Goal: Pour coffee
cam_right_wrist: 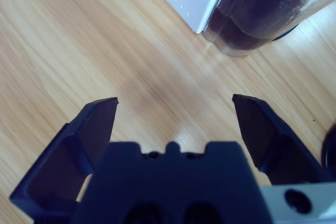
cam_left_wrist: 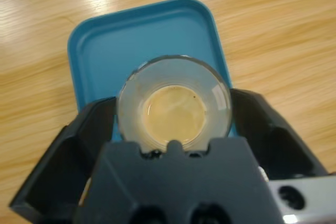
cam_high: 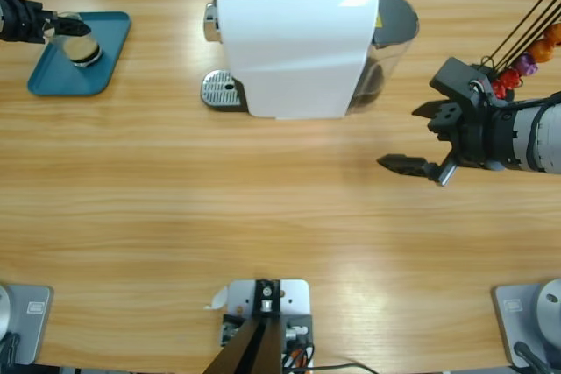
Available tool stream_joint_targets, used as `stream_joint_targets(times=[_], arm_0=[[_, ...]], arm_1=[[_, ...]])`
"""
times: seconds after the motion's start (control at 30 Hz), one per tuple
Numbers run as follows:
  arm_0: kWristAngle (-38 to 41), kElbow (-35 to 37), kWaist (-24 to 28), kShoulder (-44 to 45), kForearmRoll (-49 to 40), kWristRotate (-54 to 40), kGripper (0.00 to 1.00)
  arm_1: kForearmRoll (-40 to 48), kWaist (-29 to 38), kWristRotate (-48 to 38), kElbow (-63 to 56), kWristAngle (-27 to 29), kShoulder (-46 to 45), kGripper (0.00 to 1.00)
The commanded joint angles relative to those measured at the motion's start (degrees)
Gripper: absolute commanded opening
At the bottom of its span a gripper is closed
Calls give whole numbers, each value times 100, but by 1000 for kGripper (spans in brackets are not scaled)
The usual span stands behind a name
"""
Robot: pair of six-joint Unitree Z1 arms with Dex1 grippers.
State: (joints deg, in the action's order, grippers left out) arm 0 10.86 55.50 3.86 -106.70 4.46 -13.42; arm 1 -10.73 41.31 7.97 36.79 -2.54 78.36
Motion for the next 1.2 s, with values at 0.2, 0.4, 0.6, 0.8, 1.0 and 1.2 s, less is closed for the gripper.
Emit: stream_joint_targets(times=[0.2,0.4,0.6,0.8,1.0,1.2], arm_0=[[-93,-1010,71,1782,-258,94,987],[0,-963,-281,3028,-1931,428,984],[638,-648,-817,4203,-3691,542,985],[821,-662,-1803,5275,-4823,628,985],[1016,-822,-2230,6215,-5457,647,983],[1515,-1147,-2274,6243,-5016,688,987]], arm_1=[[-88,61,73,-194,111,-330,996],[-461,63,73,-41,198,-796,996],[-1080,86,62,21,357,-1320,996],[-1505,223,-217,82,502,-1742,996],[-1721,495,-449,232,653,-1798,996],[-1711,782,-604,228,1013,-1782,996]])
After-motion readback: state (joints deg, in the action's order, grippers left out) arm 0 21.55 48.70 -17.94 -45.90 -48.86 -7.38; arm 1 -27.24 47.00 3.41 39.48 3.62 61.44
